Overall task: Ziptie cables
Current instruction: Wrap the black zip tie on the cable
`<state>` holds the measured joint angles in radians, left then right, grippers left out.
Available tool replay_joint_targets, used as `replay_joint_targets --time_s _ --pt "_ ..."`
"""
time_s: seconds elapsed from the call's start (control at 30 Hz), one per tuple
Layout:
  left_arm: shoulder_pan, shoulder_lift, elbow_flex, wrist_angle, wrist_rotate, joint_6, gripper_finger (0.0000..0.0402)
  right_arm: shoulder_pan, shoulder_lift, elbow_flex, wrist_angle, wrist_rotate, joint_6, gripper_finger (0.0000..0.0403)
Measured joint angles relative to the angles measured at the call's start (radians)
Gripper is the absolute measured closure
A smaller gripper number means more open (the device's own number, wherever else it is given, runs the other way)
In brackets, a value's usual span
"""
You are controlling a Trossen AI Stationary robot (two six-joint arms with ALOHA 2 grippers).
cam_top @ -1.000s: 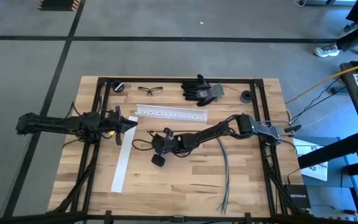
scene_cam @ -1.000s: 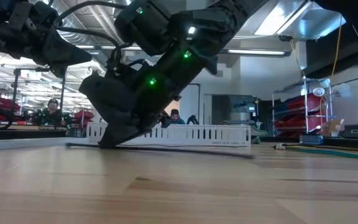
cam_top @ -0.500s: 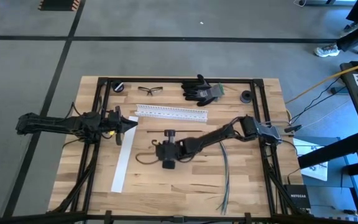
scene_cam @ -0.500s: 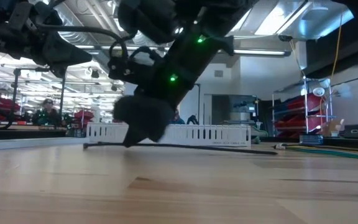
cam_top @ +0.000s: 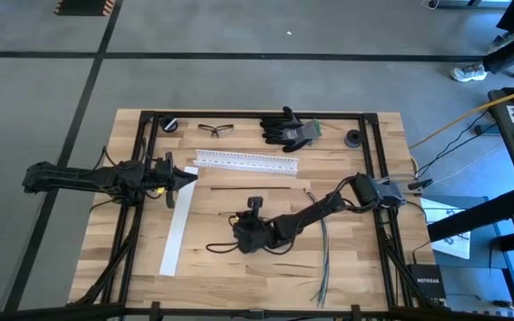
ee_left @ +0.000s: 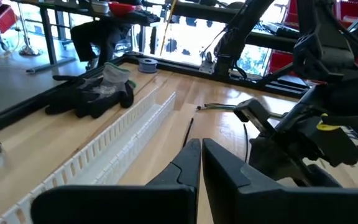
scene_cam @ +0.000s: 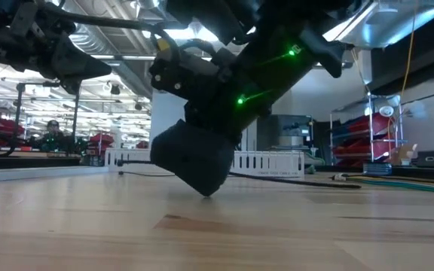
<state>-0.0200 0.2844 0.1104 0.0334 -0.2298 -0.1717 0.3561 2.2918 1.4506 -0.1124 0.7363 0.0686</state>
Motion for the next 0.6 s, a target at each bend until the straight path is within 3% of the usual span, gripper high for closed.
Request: replay_joint_targets --time_s 0.27,0.43,0.6 --pt "0.0 0.002 0.0 -0.001 0.0 -0.031 0.0402 -0.01 0.003 -0.003 0.027 -0.154 0.037 0.0349" --pt "0.0 0.002 0.0 -0.001 0.0 -0.039 0.0401 -0.01 0.003 -0.007 0.071 -0.157 0.033 0.0303" --pt "-0.001 0.006 0.0 -0.002 0.006 -0.102 0.0402 -0.006 -0.044 -0.009 0.015 -0.199 0.016 0.0288"
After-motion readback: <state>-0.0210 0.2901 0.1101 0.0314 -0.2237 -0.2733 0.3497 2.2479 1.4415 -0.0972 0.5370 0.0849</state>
